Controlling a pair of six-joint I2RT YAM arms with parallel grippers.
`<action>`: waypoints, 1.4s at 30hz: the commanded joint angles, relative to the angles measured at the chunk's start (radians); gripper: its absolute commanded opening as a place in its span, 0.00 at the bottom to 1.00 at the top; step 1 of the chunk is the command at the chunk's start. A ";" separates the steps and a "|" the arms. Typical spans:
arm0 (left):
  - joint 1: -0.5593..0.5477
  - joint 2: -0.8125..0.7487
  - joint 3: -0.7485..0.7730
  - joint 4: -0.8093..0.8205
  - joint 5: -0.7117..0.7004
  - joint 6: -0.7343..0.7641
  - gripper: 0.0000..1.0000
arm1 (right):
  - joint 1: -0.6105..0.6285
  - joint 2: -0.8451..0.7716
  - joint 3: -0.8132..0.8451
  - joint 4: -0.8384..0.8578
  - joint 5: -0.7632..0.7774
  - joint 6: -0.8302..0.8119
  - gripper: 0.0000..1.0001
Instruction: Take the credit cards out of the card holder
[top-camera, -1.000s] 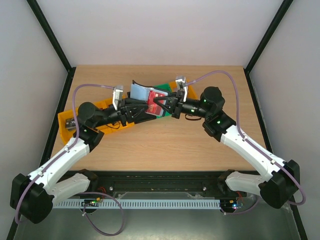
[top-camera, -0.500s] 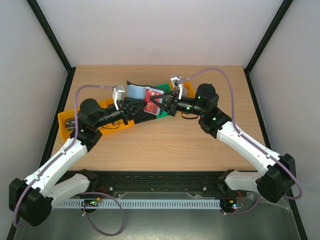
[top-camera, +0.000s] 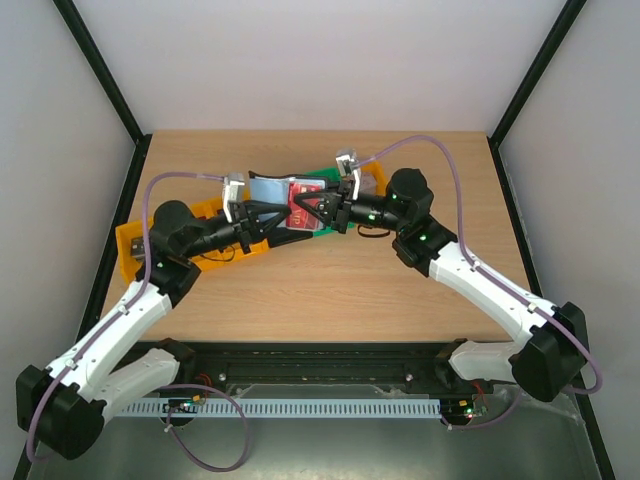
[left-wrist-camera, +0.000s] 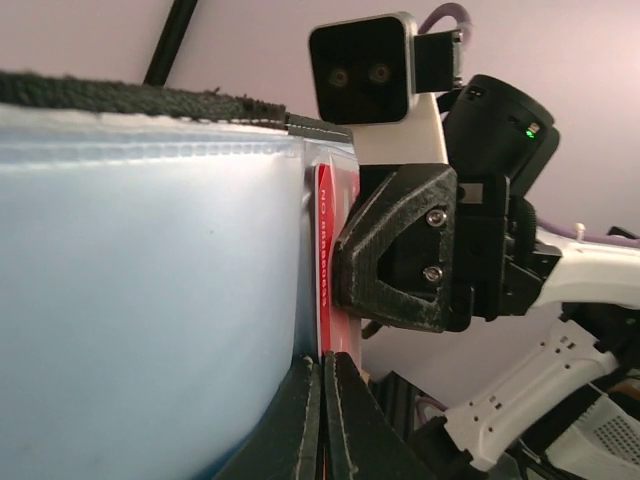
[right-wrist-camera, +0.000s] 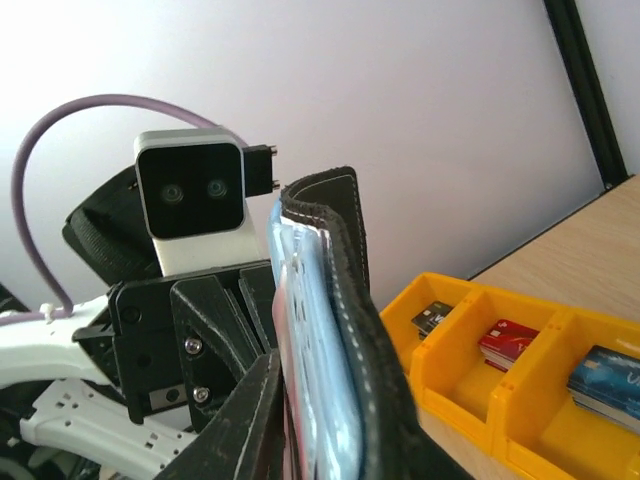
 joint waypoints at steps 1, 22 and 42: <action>0.007 -0.029 -0.016 0.029 0.100 -0.047 0.02 | 0.014 -0.016 -0.015 0.097 -0.093 0.004 0.17; 0.083 -0.075 -0.031 0.033 0.098 -0.039 0.02 | -0.048 -0.105 -0.101 0.074 -0.177 0.036 0.25; 0.116 -0.099 -0.040 0.011 0.119 -0.009 0.02 | -0.095 -0.146 -0.077 -0.070 -0.215 -0.042 0.02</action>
